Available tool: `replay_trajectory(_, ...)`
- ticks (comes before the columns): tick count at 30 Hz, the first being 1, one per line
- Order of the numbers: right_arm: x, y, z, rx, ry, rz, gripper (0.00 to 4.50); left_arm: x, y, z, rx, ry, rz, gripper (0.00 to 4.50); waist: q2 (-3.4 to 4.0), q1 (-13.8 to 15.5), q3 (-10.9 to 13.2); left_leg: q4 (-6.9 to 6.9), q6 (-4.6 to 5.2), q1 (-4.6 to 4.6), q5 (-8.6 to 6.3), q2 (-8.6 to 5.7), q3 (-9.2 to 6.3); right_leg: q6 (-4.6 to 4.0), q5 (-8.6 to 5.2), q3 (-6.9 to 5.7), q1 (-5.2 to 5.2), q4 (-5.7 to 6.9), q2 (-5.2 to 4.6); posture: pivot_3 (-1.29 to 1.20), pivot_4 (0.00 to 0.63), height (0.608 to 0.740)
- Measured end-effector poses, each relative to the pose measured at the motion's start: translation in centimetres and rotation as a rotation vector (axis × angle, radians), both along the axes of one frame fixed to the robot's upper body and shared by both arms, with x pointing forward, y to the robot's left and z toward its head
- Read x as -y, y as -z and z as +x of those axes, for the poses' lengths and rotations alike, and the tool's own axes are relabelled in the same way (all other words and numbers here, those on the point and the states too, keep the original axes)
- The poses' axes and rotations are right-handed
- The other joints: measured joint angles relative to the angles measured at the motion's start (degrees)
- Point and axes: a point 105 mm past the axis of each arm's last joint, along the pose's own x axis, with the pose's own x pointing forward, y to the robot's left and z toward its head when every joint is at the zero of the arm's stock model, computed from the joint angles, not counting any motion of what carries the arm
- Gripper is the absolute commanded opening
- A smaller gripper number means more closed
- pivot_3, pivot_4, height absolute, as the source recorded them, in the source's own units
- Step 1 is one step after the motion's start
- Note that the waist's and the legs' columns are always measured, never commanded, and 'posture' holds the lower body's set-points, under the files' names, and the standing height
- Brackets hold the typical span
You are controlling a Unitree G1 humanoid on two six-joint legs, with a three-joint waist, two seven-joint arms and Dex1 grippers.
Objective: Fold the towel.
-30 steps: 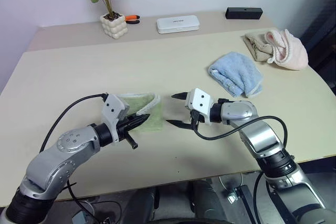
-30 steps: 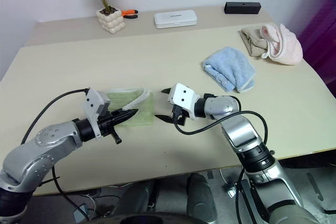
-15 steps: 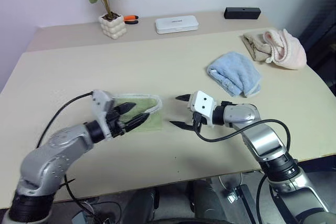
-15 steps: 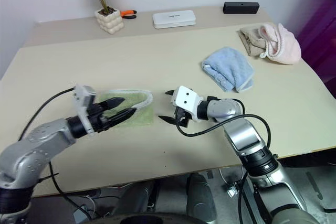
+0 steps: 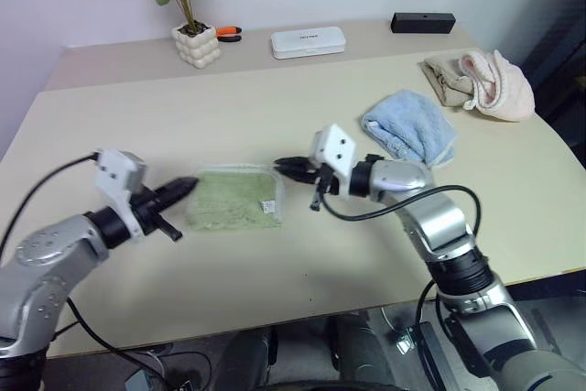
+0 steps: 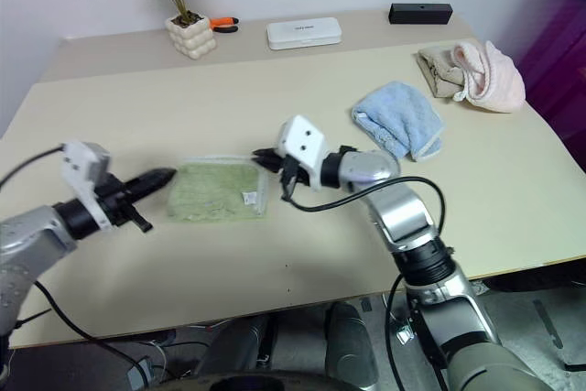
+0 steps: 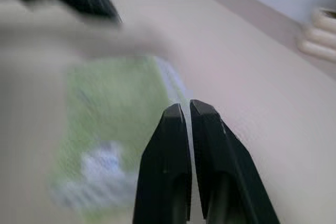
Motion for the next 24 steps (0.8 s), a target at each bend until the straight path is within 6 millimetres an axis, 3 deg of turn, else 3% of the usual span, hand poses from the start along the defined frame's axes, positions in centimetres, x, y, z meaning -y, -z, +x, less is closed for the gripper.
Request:
replay_trajectory(4, -1.7, 2.6, -0.1, -0.051, -0.003, -0.066, 0.07, 1.3, 1.7, 0.1, -0.024, 0.03, 0.002, 0.0, 0.01, 0.03, -0.03, 0.0, 0.01, 0.05, 0.0, 0.0, 0.0, 0.0, 0.0, 0.0, 0.04, 0.02, 0.0, 0.0, 0.15, 0.74)
replay_trajectory(8, -1.6, 7.6, 0.3, -0.128, 0.058, -0.202, 0.07, 1.5, 5.7, -0.2, -0.112, 0.019, 0.027, 0.0, 0.02, 0.05, -0.04, 0.02, -0.01, 0.02, 0.01, 0.0, 0.02, -0.02, 0.02, 0.0, -0.01, 0.05, 0.0, 0.0, 0.15, 0.74)
replay_trajectory(13, -1.4, 7.4, 0.4, -0.1, 0.073, -0.196, 0.07, 1.3, 6.1, -0.3, -0.076, 0.007, 0.027, 0.0, -0.02, 0.08, -0.1, 0.02, 0.05, 0.07, -0.03, 0.0, -0.01, -0.02, 0.02, -0.01, 0.05, 0.05, 0.01, 0.0, 0.15, 0.74)
replay_trajectory(16, -0.9, 6.5, 0.8, -0.104, 0.097, -0.149, 0.86, 0.8, 5.4, -0.2, -0.049, -0.032, -0.035, 0.0, -0.02, 0.13, -0.09, 0.02, 0.05, 0.05, -0.03, 0.0, -0.02, -0.02, 0.02, -0.01, 0.04, 0.06, 0.01, 0.0, 0.15, 0.74)
replay_trajectory(18, -0.1, 5.2, 1.1, -0.09, 0.112, -0.105, 1.85, -0.4, 3.7, 0.1, -0.003, -0.1, -0.105, 0.54, -0.02, 0.12, -0.09, 0.03, 0.05, 0.04, -0.03, 0.0, -0.03, -0.02, 0.03, -0.02, 0.03, 0.05, 0.01, 0.0, 0.15, 0.74)
replay_trajectory(23, 2.7, 2.8, 0.9, -0.019, 0.088, -0.125, 4.34, -6.0, -0.2, 0.5, 0.1, -0.367, -0.252, 2.77, -0.03, 0.06, -0.09, 0.03, 0.05, 0.05, -0.03, 0.0, -0.03, -0.01, 0.02, -0.03, 0.04, 0.04, 0.01, 0.0, 0.15, 0.74)
replay_trajectory(24, 3.2, 2.5, 0.8, -0.011, 0.087, -0.127, 4.5, -6.7, -0.2, 0.3, 0.086, -0.401, -0.274, 3.35, -0.03, 0.02, -0.09, 0.02, 0.06, 0.06, -0.03, 0.0, -0.02, -0.01, 0.02, -0.02, 0.04, 0.04, 0.0, 0.0, 0.15, 0.74)
